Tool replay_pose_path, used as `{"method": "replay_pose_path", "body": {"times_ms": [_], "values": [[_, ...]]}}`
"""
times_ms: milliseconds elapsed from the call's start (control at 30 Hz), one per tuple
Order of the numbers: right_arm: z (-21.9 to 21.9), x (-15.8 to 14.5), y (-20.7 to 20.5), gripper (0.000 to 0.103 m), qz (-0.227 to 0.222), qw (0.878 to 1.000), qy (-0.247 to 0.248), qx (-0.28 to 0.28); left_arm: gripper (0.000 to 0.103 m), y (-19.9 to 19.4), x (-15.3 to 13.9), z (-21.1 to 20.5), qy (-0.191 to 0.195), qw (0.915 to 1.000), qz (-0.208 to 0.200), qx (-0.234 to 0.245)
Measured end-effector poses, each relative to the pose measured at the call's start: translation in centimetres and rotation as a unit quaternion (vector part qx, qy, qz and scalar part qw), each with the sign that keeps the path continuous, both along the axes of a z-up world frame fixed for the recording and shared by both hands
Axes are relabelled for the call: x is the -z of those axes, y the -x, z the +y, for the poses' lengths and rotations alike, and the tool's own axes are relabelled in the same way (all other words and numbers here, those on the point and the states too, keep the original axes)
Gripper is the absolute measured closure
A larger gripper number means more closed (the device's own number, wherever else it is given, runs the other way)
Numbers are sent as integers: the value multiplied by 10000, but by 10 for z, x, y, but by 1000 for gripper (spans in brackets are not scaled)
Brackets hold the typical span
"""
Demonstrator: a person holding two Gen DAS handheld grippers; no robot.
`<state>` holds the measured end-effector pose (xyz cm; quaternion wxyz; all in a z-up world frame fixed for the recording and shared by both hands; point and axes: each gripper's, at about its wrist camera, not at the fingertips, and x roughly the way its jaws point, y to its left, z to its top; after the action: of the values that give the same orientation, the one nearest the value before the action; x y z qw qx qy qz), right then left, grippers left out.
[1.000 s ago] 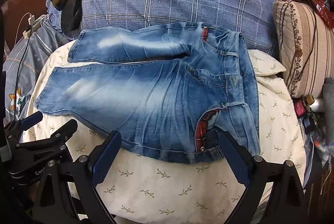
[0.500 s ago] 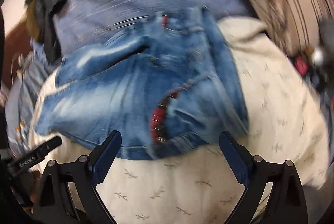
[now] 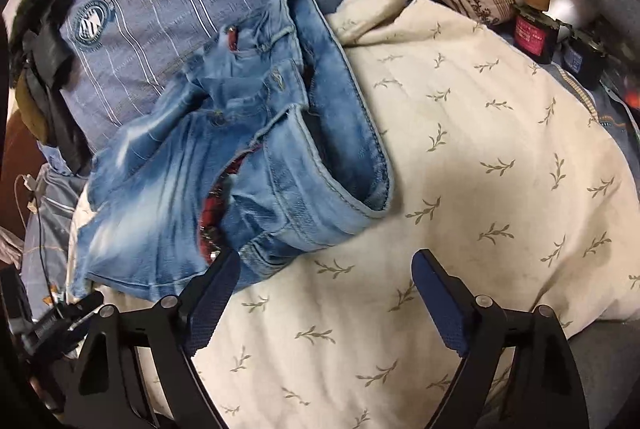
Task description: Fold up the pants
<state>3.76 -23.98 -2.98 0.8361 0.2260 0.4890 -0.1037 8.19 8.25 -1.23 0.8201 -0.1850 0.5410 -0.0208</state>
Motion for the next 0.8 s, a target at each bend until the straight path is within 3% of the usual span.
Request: {"method": "replay_pose_path", "body": {"times_ms": [133, 200, 233, 300, 333, 400, 467, 567, 700, 800], "values": [[-1, 6, -18, 25, 157, 9998, -22, -95, 17, -26, 8, -10, 129, 9998, 120, 9], [-4, 6, -29, 35, 134, 9998, -79, -95, 35, -37, 16, -13, 261, 9995, 145, 87], [-7, 8, -34, 39, 104, 9997, -191, -90, 37, -41, 21, -15, 337, 9992, 123, 162], [-15, 15, -41, 61, 184, 9994, -305, -1, 43, -41, 24, -16, 252, 9996, -79, 120], [-19, 17, -40, 65, 161, 9991, -385, 57, 47, -40, 24, -16, 208, 9996, -152, 94], [-22, 17, -38, 74, 99, 9985, -521, 94, 77, -38, 27, -17, 71, 9997, -232, 78], [-20, 11, -37, 79, 8, 9989, -471, 40, 89, -36, 30, -15, 88, 9997, -244, -8], [-12, -1, -32, 80, -113, 9998, -132, -90, 96, -29, 32, -10, 229, 9994, -248, -72], [-22, -22, -9, 83, -353, 9991, -213, 76, 97, -9, 18, -15, 324, 9989, -338, 76], [-23, -36, 11, 83, -370, 9991, 35, 194, 97, 12, 14, -21, 417, 9979, -372, 323]]}}
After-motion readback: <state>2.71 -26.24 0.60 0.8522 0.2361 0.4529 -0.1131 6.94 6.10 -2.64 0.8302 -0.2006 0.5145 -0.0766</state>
